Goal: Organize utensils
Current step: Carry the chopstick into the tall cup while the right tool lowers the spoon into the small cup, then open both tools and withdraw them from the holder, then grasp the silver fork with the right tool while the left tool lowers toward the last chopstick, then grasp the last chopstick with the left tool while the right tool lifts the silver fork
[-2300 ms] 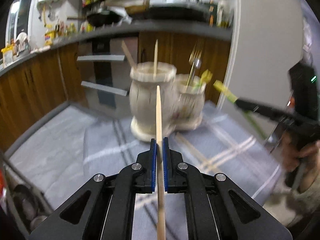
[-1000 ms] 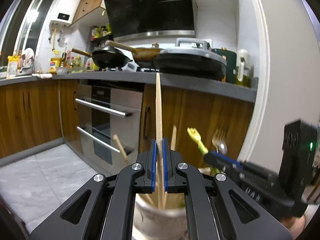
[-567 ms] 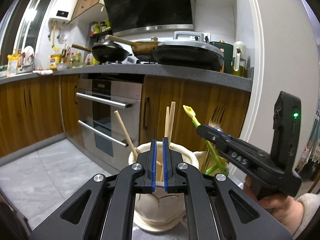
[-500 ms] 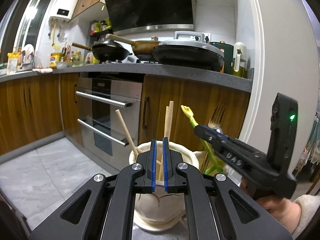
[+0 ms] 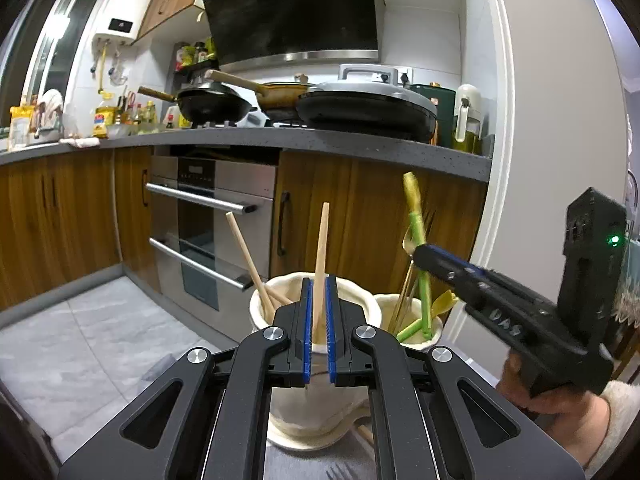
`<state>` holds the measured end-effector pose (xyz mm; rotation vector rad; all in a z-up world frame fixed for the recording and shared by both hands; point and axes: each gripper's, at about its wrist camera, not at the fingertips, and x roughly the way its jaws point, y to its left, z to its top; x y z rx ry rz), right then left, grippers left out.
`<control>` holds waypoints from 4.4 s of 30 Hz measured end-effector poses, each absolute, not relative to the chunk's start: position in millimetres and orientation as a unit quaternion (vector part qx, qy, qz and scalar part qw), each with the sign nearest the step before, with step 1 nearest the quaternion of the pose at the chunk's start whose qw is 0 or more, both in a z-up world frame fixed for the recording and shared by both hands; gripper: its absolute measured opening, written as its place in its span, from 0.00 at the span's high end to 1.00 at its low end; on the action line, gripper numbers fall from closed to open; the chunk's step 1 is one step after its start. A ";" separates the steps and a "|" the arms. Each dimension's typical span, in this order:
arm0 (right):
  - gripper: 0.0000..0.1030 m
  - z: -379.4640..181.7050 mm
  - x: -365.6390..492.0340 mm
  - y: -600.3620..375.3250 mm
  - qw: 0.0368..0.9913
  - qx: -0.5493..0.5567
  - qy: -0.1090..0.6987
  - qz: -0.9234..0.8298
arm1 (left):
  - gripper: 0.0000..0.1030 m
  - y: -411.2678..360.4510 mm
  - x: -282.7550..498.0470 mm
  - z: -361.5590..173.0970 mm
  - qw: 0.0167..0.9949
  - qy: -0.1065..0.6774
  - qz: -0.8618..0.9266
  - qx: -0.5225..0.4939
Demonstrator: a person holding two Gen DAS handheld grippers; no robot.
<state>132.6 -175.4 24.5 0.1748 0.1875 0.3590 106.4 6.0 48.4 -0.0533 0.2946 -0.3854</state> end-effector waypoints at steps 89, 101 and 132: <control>0.76 -78.7 42.4 -77.3 0.867 -0.095 0.438 0.216 | 0.05 81.2 3.7 -30.9 0.948 0.312 -0.065 -0.019; 0.95 -71.8 43.5 -91.4 0.872 -0.030 0.431 0.229 | 0.05 75.2 3.2 -28.6 0.946 0.318 -0.063 -0.012; 0.95 -27.3 3.1 -233.1 0.919 0.046 0.346 0.183 | 0.34 -99.8 58.1 -57.5 0.893 0.432 -0.111 0.062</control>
